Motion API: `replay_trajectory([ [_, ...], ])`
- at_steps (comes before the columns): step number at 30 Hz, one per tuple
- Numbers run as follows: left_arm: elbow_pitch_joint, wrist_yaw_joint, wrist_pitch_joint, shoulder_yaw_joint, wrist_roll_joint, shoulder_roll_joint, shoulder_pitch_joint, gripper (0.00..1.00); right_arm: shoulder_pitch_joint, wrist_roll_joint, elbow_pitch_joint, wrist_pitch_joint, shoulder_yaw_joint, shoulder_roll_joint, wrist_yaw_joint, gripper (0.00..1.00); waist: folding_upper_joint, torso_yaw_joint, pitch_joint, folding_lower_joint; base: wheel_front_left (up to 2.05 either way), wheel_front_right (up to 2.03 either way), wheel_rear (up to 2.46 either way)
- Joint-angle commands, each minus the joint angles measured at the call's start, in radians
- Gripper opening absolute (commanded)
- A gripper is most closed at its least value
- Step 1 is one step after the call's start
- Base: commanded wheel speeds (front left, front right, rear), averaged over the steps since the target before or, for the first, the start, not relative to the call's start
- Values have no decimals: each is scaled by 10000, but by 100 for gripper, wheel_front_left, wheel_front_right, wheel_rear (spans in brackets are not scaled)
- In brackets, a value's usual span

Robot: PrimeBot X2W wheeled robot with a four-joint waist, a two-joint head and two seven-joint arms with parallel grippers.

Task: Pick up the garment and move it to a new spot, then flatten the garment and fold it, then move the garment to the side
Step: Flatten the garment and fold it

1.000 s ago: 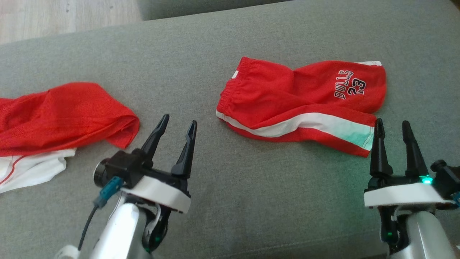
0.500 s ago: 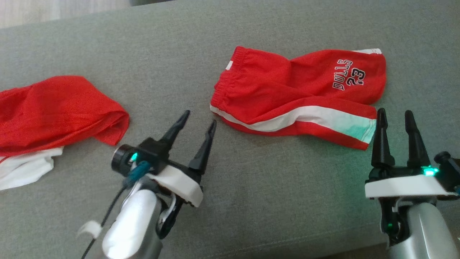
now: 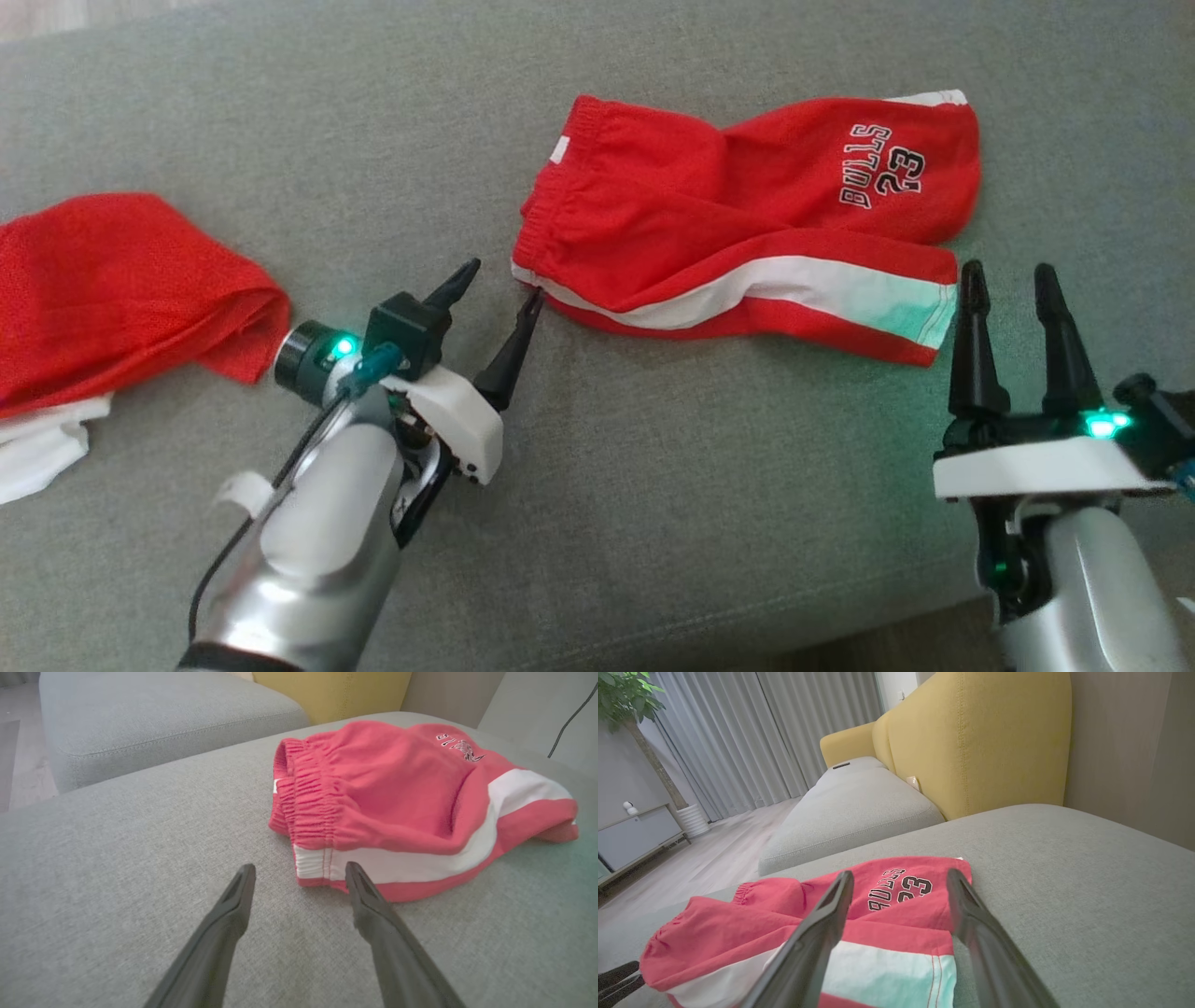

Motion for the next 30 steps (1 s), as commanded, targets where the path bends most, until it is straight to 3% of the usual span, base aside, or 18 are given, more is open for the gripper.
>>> replay_trajectory([
  [1,-101,15,-53,298,106,126,-524,100,-333,107,-361,-107,257,-45,-9,100,0,-66,75,0,0,0,0],
  [22,203,4,-53,55,-23,32,-986,100,-408,187,-320,-107,324,-45,-9,100,0,-210,307,0,0,0,0],
  [23,190,4,-53,-25,-82,40,-992,76,-415,187,-312,-107,332,-45,-9,100,0,-213,311,0,0,0,0],
  [25,167,4,-53,-147,-205,73,-1013,0,-428,186,-296,-107,338,-45,-9,100,0,-219,315,0,0,0,0],
  [30,41,3,-53,-297,-382,174,-986,0,-402,130,-109,-107,280,-45,-9,100,0,-193,260,0,0,0,0],
])
